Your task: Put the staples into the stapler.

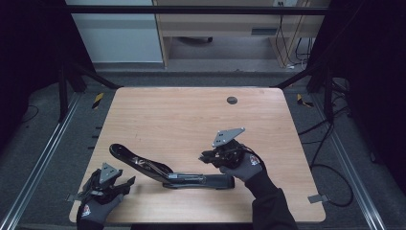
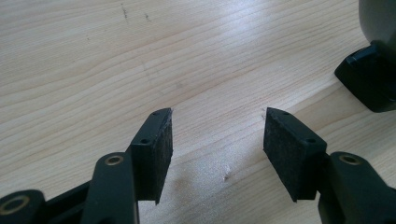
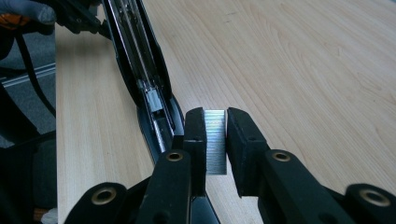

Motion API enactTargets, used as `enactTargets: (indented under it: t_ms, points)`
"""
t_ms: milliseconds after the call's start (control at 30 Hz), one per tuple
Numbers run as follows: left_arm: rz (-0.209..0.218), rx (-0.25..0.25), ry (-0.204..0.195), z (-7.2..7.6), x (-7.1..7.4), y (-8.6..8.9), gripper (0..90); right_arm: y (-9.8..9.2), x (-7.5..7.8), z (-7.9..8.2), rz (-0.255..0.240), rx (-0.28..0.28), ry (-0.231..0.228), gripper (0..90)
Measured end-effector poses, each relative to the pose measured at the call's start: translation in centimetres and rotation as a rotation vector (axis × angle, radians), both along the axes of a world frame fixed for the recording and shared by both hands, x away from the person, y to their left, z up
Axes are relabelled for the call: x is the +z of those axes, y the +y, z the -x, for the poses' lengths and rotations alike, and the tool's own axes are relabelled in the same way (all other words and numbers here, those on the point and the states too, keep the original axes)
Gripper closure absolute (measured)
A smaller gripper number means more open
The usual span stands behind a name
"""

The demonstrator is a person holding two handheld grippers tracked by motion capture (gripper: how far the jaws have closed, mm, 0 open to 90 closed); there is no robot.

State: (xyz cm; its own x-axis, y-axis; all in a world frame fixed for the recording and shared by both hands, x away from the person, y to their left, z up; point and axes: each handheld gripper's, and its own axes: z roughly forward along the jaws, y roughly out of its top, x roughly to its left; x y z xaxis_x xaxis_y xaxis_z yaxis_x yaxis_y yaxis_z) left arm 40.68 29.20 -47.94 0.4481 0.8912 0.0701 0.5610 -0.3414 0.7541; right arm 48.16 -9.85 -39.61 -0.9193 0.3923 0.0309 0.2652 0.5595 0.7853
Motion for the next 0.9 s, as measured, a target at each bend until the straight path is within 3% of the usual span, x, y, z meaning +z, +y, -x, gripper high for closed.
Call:
enactTargets:
  t_ms: [467, 900]
  points:
    - [0.001, -0.001, 0.002, 0.0, 0.0, 0.0, 42.3, 0.8, -1.2, -0.5, 0.058, 0.059, 0.033, 78.6]
    - [-0.002, -0.002, 0.002, 0.0, 0.0, 0.0, 42.3, 1.8, -1.7, -0.2, 0.074, 0.128, 0.048, 78.6]
